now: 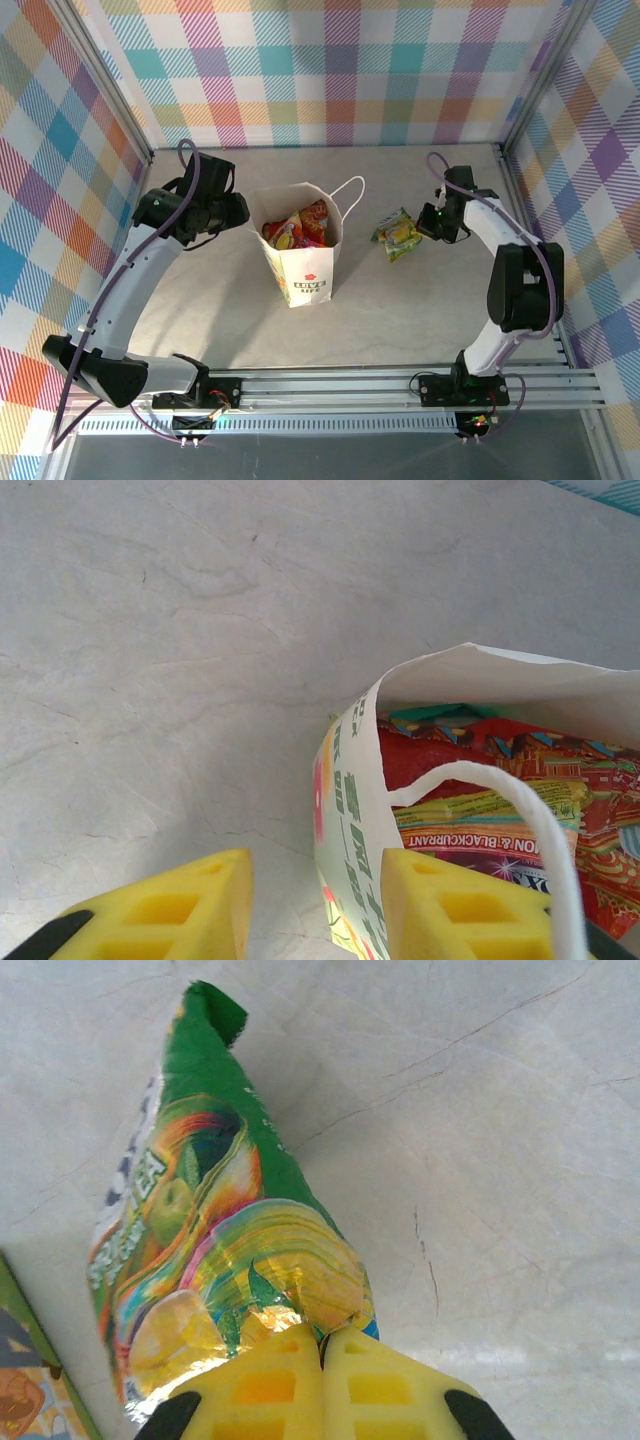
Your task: Place the snacks into the paper bag
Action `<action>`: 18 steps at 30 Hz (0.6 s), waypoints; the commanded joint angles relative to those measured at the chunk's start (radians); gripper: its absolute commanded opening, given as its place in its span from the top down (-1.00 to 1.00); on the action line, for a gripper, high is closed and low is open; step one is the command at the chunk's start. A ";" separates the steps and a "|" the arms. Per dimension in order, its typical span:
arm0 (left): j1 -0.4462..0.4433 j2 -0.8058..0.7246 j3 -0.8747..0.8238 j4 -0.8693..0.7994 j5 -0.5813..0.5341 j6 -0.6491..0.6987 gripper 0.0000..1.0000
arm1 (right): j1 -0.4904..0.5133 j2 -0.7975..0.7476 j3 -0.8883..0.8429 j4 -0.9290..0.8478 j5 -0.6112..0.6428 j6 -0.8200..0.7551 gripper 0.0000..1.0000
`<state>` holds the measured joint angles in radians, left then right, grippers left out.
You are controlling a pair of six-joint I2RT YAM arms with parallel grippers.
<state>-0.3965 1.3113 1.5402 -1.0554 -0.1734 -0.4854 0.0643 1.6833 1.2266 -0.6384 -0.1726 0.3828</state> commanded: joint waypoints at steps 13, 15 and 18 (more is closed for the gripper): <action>0.010 -0.048 0.022 -0.006 0.069 -0.004 0.19 | 0.098 -0.278 -0.007 -0.127 0.090 -0.007 1.00; 0.010 -0.055 0.018 -0.007 0.075 -0.001 0.18 | 0.105 -0.305 -0.004 -0.141 0.100 -0.005 1.00; 0.010 -0.062 0.012 -0.011 0.084 0.001 0.17 | 0.121 -0.347 -0.003 -0.161 0.111 0.001 1.00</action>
<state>-0.3965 1.2716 1.5406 -1.0550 -0.1112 -0.4854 0.1722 1.3857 1.2224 -0.7719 -0.0799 0.3801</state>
